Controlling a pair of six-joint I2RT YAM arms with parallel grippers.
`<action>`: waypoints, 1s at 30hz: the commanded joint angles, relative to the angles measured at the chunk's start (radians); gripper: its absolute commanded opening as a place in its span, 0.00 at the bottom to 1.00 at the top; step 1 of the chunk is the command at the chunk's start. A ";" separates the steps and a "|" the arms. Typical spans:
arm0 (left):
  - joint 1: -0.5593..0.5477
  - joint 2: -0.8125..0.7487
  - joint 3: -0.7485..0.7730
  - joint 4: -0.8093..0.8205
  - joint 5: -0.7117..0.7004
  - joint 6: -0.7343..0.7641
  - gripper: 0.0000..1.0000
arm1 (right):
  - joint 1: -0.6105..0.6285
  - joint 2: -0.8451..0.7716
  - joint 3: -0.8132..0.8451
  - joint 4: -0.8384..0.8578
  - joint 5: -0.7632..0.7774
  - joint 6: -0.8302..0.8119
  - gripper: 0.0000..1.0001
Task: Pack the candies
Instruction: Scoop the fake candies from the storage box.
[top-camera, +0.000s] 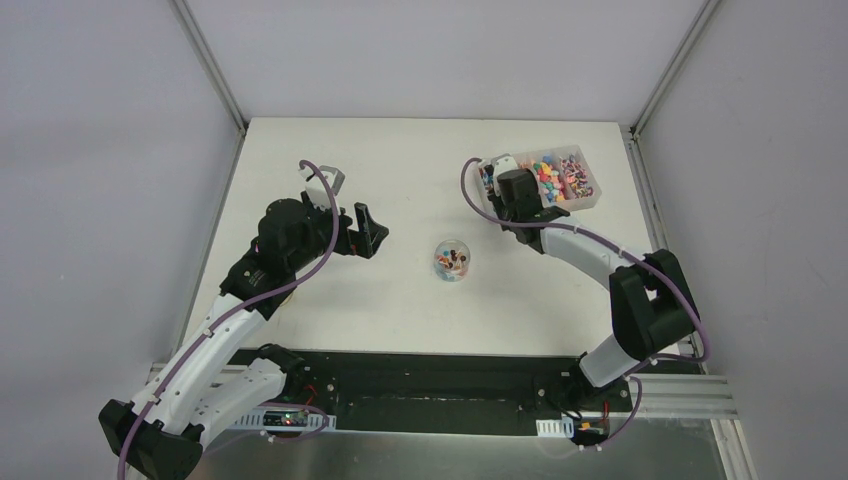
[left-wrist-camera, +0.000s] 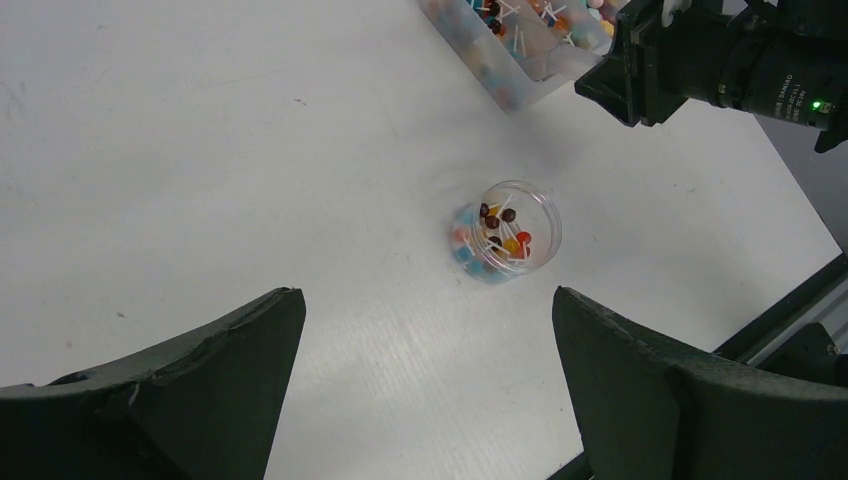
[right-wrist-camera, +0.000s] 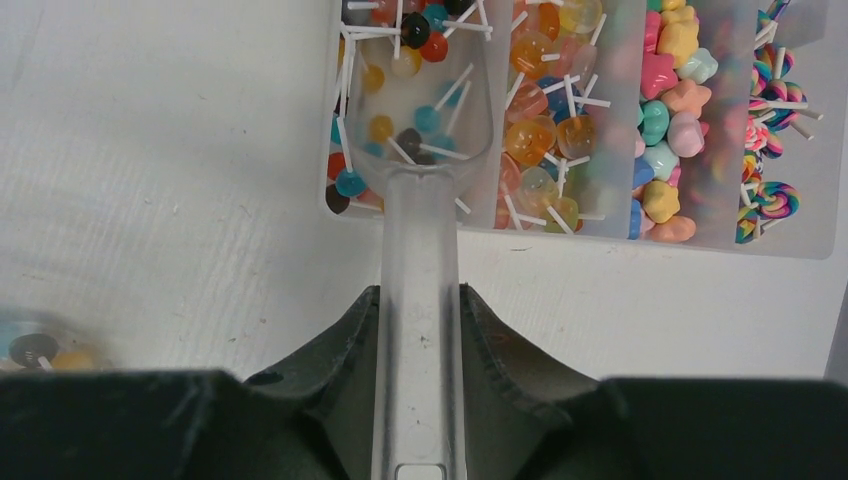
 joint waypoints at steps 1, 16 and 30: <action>-0.012 -0.008 -0.005 0.019 -0.022 0.019 0.99 | -0.009 -0.029 -0.041 0.090 -0.034 0.028 0.00; -0.012 -0.002 -0.005 0.017 -0.023 0.019 0.99 | -0.027 -0.092 -0.154 0.235 -0.035 0.048 0.00; -0.012 0.009 -0.005 0.017 -0.025 0.019 0.99 | -0.033 -0.229 -0.281 0.369 -0.074 0.005 0.00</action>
